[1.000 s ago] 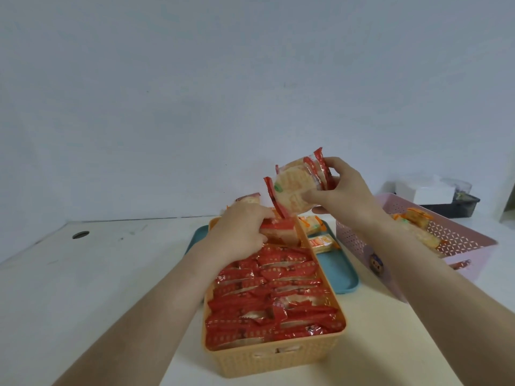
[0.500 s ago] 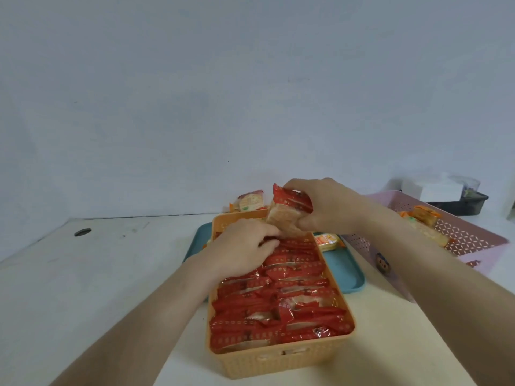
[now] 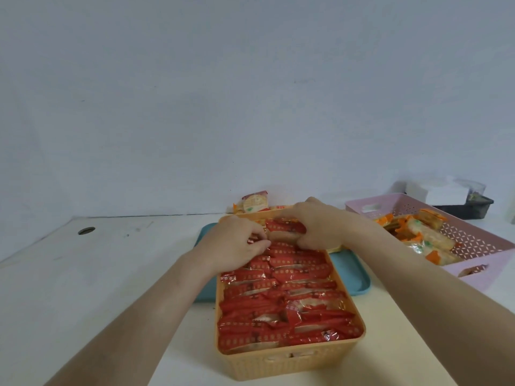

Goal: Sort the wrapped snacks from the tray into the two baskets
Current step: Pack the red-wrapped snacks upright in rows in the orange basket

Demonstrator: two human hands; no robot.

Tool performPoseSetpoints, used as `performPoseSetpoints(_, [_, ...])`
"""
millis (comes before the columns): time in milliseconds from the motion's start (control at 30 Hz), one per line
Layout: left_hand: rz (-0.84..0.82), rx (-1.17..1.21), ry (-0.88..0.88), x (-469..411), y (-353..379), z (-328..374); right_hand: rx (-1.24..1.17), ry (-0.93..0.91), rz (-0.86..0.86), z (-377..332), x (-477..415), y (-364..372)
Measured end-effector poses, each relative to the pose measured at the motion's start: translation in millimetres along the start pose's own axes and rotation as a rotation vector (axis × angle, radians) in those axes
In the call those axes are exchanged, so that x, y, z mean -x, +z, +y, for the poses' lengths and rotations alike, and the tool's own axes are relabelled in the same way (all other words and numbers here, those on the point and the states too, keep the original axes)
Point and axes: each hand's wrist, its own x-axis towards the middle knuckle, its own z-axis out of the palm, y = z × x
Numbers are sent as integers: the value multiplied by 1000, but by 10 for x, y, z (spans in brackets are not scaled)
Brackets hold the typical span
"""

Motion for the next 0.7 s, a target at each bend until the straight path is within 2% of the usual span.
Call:
performPoseSetpoints(133, [-15, 0, -6, -36, -6, -17, -192, -16, 180, -15, 84, -118])
performPoseSetpoints(267, [-5, 51, 41, -48, -17, -25, 23, -43, 105, -107, 133, -76])
performPoseSetpoints(467, [147, 100, -38, 4, -35, -9, 309, -72, 216, -226, 157, 122])
performPoseSetpoints(567, [91, 37, -41, 34, -46, -16, 411, -74, 250, -231, 153, 100])
performPoseSetpoints(633, [24, -62, -57, 47, -52, -22, 304, -58, 278, -162, 118, 77])
performPoseSetpoints(700, [32, -108, -50, 46, -60, -29, 71, 9, 305, -110, 91, 82])
